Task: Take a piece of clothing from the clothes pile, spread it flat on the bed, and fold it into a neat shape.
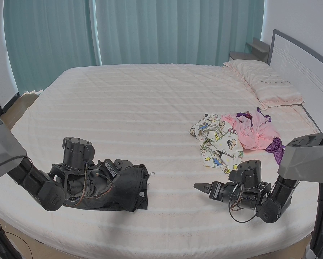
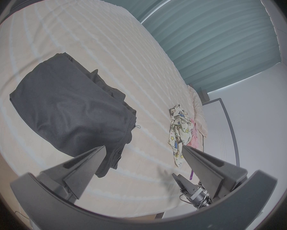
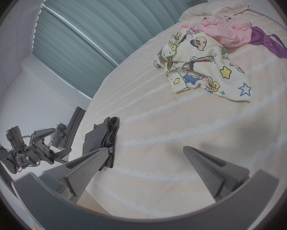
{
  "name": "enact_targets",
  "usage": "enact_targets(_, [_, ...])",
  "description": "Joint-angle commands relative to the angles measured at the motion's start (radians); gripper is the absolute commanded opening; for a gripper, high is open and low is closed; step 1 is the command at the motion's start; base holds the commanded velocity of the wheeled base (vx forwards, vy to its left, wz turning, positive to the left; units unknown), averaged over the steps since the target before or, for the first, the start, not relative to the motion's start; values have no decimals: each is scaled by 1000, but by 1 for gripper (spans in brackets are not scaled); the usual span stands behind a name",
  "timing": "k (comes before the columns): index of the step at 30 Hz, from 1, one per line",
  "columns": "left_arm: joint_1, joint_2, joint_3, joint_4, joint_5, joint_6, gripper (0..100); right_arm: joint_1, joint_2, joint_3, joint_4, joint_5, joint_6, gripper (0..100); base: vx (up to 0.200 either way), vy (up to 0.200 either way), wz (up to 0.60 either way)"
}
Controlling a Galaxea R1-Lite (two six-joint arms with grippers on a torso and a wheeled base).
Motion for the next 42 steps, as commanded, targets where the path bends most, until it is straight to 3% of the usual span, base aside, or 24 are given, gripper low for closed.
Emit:
enact_targets(1, [8,3,4,-1,0,-2,100,13,5,-4,-1,1,1,100,0,200,0])
enact_targets(22, [60,10,-6,2,-3,-2,100,153,88,-99,-3,2,46,100,0,200,0])
enact_targets(32, [72,15,-8,1,-5,-2,100,233,168,-99,-82,-1,35,100,0,0,0])
enact_targets(42, [72,21,-6,-1,-3,0,100,266,219,-156,-82,-4,-34,100,0,0,0])
